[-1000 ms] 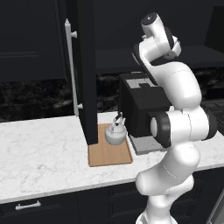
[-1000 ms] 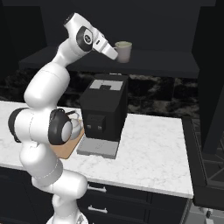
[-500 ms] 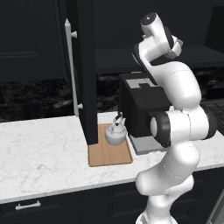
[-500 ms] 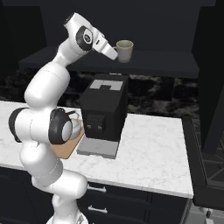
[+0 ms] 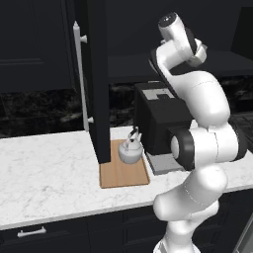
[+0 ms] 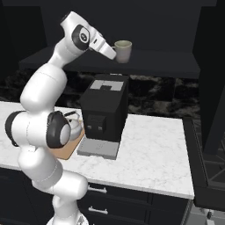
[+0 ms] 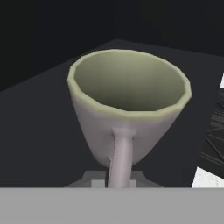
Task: Pick the kettle from the counter and place it on the tray. Then pick the mug from the cabinet and place it on the tray. Then close the cabinet doors.
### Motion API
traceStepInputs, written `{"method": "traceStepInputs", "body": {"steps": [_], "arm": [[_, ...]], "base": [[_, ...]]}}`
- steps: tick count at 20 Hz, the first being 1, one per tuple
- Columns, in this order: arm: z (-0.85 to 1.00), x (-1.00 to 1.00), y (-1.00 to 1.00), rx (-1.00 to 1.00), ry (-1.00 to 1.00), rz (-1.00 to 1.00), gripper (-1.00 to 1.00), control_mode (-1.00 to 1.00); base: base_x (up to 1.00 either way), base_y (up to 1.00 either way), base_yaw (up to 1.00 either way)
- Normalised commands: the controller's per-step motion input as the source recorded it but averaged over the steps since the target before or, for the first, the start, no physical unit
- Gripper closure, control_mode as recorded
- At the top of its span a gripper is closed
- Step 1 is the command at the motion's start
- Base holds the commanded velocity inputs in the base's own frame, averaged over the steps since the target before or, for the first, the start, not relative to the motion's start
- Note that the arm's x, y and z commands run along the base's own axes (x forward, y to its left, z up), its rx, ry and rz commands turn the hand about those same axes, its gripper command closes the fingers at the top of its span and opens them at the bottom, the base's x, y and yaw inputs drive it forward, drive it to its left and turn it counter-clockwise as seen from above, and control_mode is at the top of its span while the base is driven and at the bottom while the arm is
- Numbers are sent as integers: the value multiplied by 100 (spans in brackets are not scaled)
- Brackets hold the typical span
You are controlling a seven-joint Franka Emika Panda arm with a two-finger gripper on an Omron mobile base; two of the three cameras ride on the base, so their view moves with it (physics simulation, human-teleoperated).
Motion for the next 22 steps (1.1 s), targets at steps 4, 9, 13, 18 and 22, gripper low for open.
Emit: {"method": "traceStepInputs", "body": {"steps": [4, 9, 13, 18, 22], "arm": [[0, -82, 0, 0, -3, 19, 100, -100], [0, -95, 2, 0, -3, 25, 100, -100], [2, -100, 1, 0, -6, 35, 100, -100], [8, -99, 33, -8, -1, 53, 100, -100], [0, -74, 60, -6, 1, 81, 100, -100]], "base": [[0, 0, 0], [0, 0, 0], [0, 0, 0], [0, 0, 0], [0, 0, 0]]}}
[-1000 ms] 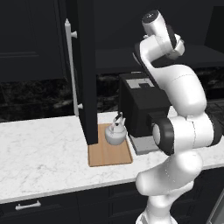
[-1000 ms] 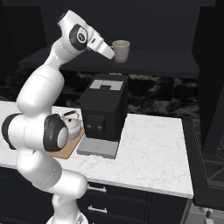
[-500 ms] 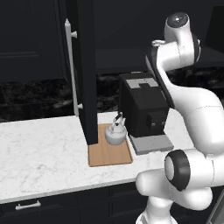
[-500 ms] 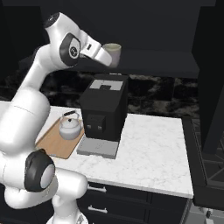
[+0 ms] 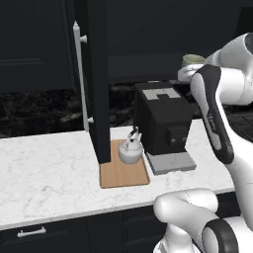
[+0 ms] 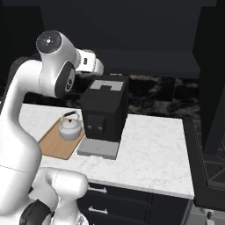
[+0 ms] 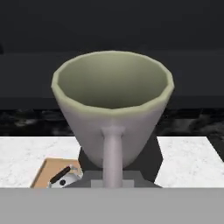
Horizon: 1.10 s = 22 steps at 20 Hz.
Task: Pick the kettle from the counter and place it on the tray. Then pick the mug from the cabinet and place it on the tray. Then close the cabinet doors.
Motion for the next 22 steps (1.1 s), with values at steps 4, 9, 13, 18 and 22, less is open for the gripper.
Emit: {"method": "traceStepInputs", "body": {"steps": [4, 9, 13, 18, 22], "arm": [[0, -51, 76, -12, 2, 88, 100, -100], [-23, -55, 80, -9, 3, 83, 100, -100], [-34, -48, 66, -14, 10, 46, 100, -100], [-80, -12, 85, -20, 3, 24, 100, -100], [-100, -1, 86, -14, -1, 19, 100, -100]], "base": [[0, 0, 0], [0, 0, 0], [0, 0, 0], [0, 0, 0], [0, 0, 0]]}}
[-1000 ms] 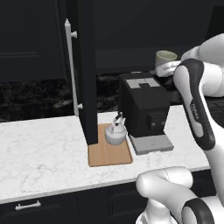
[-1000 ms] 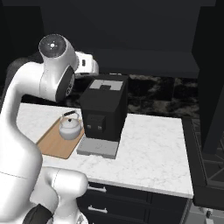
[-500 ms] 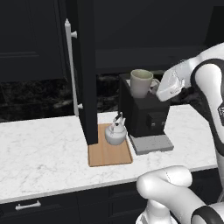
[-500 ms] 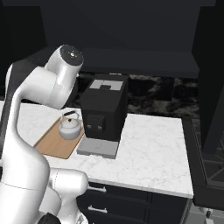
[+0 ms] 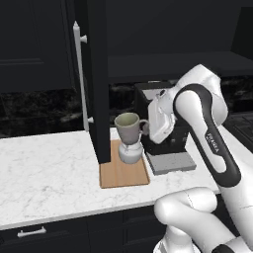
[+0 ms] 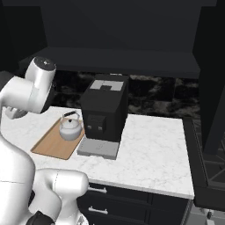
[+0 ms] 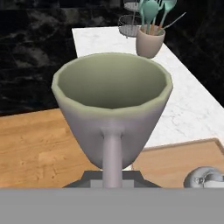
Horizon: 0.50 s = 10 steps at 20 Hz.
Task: Pick the kettle from the counter and place it on the tray. Then pick the mug from the cabinet and place it on the tray. Then close the cabinet doors.
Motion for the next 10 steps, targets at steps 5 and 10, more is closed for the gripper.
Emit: {"method": "traceStepInputs", "body": {"steps": [5, 10], "arm": [[-84, 0, 32, 0, 0, 8, 100, -100], [-64, 0, 0, 0, 0, 0, 100, -100]], "base": [[0, 0, 0], [0, 0, 0]]}}
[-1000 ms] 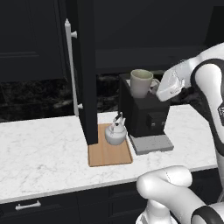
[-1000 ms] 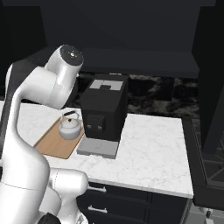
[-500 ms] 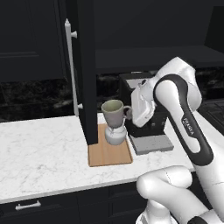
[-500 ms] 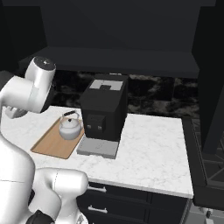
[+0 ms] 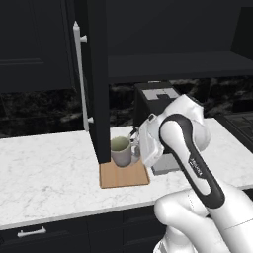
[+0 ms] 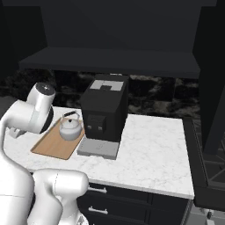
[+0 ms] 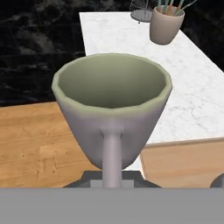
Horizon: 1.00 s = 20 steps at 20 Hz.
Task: Pick the kettle from the counter and place it on the tray. Then pick the mug from the cabinet and place it on the tray. Then close the cabinet doors.
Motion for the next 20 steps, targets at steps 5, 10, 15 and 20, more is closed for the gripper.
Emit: {"method": "traceStepInputs", "body": {"steps": [5, 10, 15, 20], "arm": [[-44, 5, -1, 0, 5, 0, 100, -100], [-31, 26, -5, 0, 10, 0, 100, -100], [-27, 30, -6, 0, 9, 0, 100, -100], [-34, 28, -1, 0, 1, 0, 100, -100]], "base": [[0, 0, 0], [0, 0, 0], [0, 0, 0], [0, 0, 0]]}}
